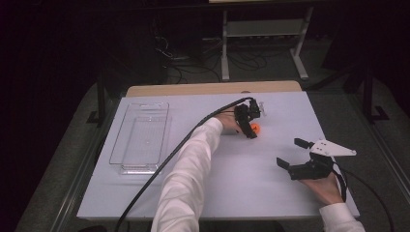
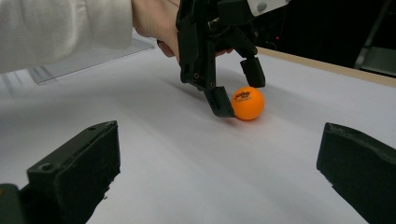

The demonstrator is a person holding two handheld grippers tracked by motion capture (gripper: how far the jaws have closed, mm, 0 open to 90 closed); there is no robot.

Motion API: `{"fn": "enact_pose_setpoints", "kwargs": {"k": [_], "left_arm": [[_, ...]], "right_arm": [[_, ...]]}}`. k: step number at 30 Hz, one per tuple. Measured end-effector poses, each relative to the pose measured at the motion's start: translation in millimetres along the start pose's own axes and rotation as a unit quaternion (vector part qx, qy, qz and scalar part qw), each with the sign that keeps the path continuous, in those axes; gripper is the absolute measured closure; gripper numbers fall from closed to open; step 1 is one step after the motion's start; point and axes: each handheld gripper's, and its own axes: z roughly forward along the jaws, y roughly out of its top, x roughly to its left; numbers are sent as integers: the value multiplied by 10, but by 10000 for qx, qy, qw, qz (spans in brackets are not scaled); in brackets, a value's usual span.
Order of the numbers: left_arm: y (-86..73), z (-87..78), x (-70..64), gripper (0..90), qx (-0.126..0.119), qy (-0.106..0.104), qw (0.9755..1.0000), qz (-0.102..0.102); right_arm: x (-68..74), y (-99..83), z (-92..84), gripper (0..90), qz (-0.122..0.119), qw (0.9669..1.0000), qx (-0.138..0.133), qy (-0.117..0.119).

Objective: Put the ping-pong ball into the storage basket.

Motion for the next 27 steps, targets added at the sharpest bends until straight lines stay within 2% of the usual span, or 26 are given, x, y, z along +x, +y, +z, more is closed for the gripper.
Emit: {"fn": "enact_pose_setpoints", "kwargs": {"k": [4,8,14,23,27], "left_arm": [[7,14,5,313,41,-41,10000,47],[1,27,11,338,62,-89,9999,39],[10,51,-12,397,31,-35,9999,132],[16,27,-1,499,-23,-68,9999,103],[20,24,-6,505,5,-43,9999,116]], "right_arm": [[1,0,0,0,0,10000,-2,4],[1,0,1,0,-1,10000,1,8],[4,-5,14,0,-8,10000,41,6],[7,-4,13,0,-24,10000,47,12],[11,-5,18,0,-35,10000,58,22]]}}
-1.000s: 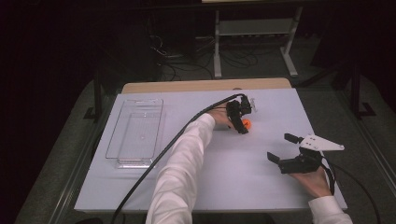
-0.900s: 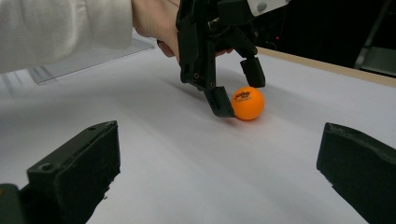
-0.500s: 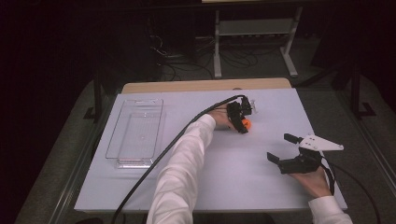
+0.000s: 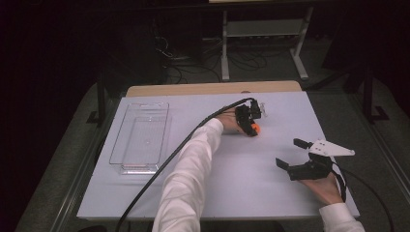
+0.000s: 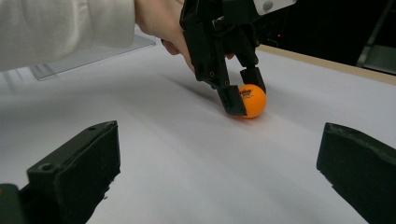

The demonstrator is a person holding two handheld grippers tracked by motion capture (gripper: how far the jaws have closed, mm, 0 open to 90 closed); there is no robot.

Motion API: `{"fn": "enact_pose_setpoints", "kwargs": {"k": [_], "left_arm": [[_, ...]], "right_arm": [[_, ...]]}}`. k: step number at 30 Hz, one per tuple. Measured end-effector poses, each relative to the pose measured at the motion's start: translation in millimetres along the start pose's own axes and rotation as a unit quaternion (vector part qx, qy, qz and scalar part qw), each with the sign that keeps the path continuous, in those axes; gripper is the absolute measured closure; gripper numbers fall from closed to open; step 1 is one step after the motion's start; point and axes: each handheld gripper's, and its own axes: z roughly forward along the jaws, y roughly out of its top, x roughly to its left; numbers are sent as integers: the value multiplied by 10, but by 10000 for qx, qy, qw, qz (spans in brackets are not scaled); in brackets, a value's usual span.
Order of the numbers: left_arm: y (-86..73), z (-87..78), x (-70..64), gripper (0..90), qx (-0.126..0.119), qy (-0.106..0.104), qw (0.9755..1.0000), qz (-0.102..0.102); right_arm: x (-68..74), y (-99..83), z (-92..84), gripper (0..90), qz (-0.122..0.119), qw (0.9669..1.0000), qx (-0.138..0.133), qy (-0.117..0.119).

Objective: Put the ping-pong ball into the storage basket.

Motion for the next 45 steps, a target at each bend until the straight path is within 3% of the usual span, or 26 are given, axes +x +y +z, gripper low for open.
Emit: {"fn": "enact_pose_setpoints", "kwargs": {"k": [15,45], "left_arm": [[20,-131,-10,509,-26,-5,10000,59],[78,-672,-140,510,-15,108,9995,296]], "right_arm": [[-8,-8,15,0,21,10000,35,12],[-4,-18,32,0,20,10000,84,14]]}}
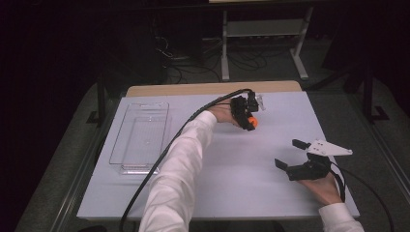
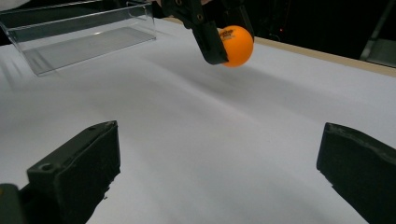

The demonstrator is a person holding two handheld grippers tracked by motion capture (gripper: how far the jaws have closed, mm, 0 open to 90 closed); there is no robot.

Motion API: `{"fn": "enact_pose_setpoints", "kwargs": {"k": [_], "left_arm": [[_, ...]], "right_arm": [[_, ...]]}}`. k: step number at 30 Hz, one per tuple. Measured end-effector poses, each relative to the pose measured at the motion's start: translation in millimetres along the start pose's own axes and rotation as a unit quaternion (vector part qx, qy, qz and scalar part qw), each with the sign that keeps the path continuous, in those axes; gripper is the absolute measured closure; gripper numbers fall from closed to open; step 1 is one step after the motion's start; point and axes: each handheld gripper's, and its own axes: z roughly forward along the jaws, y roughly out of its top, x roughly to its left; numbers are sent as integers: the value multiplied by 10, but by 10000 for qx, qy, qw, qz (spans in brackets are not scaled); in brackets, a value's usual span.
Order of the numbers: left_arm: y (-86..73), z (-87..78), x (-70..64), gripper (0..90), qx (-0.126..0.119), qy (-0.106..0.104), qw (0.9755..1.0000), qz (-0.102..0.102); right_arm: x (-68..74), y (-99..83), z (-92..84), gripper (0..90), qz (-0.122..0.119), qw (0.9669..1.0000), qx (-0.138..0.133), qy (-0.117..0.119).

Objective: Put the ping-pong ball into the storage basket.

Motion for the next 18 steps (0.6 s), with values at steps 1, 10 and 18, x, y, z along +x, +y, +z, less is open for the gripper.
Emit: {"fn": "enact_pose_setpoints", "kwargs": {"k": [1,10,18], "left_arm": [[-1,-23,-6,510,5,12,10000,-7],[-6,-268,-61,510,-11,103,9999,2],[-7,-438,-134,510,26,148,9999,72]], "right_arm": [[-1,1,-2,0,3,10000,4,4],[10,0,3,0,7,10000,25,9],[0,-1,3,0,-9,10000,12,2]]}}
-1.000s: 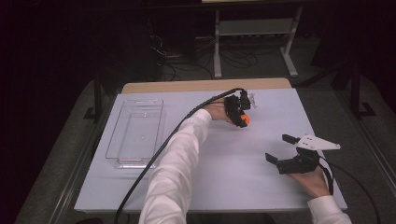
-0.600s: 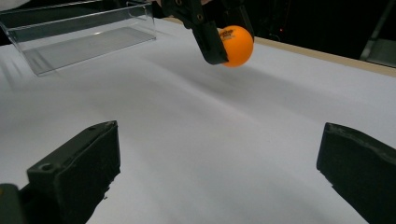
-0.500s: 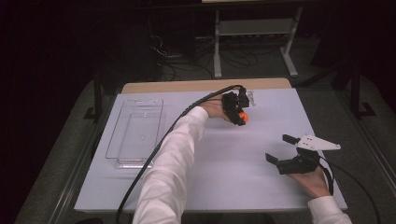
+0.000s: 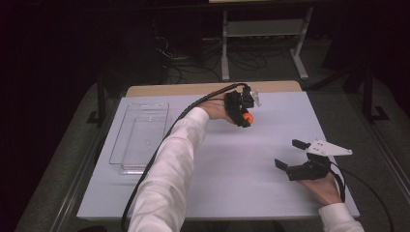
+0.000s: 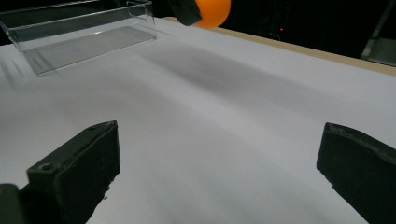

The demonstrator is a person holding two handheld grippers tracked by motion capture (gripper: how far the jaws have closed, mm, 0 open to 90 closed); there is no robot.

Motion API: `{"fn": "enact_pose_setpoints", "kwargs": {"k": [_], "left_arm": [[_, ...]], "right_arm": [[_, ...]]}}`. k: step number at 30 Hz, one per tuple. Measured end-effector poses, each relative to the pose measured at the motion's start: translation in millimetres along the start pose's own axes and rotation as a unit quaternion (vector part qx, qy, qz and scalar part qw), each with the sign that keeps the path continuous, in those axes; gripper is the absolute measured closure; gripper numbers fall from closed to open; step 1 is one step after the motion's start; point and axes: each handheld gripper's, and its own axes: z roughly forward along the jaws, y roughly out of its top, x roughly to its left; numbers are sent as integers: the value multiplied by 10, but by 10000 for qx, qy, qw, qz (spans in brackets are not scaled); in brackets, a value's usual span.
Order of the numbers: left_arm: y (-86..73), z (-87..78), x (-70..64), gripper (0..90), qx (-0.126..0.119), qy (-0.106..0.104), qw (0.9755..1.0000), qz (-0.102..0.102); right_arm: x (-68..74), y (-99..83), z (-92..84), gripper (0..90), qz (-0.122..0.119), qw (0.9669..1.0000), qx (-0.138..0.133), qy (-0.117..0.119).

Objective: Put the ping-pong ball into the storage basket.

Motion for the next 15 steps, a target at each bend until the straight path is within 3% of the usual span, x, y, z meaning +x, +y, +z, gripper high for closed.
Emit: {"fn": "enact_pose_setpoints", "kwargs": {"k": [15], "left_arm": [[-9,-266,-88,509,-65,51,10000,-7]], "right_arm": [[9,-4,0,0,30,10000,34,23]]}}
